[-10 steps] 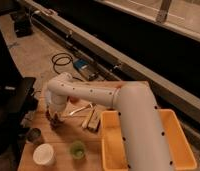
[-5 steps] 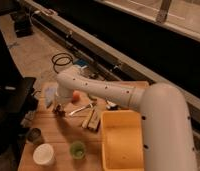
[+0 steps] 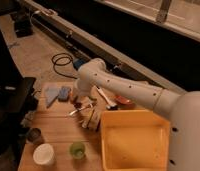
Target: Place grapes in red bowl
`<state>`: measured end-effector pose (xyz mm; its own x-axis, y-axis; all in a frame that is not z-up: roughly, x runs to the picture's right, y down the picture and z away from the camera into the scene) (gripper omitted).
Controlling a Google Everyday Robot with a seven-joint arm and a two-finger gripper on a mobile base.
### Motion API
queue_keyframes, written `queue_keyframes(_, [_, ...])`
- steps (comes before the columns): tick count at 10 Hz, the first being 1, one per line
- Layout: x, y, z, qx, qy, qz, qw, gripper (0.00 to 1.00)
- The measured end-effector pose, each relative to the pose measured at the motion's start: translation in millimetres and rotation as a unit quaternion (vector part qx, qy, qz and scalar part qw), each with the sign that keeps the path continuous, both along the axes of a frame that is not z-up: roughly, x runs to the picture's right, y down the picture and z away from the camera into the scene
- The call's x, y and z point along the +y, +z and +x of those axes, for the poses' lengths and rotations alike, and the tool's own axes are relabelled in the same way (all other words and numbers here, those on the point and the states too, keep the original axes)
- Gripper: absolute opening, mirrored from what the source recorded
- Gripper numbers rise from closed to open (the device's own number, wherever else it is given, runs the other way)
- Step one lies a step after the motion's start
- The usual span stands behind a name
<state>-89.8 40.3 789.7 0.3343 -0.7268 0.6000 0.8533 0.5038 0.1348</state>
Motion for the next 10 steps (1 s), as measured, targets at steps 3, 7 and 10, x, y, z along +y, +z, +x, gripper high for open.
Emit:
queue_keyframes(3, [-21.3, 4.4, 69.7, 0.055, 0.042, -0.007, 0.9976, 0.14])
queue_keyframes(7, [-34.5, 11.5, 133.0, 0.106, 0.101, -0.023, 0.989, 0.14])
queue_keyframes(10, [-33.9, 12.4, 130.0, 0.104, 0.099, -0.024, 0.9893, 0.14])
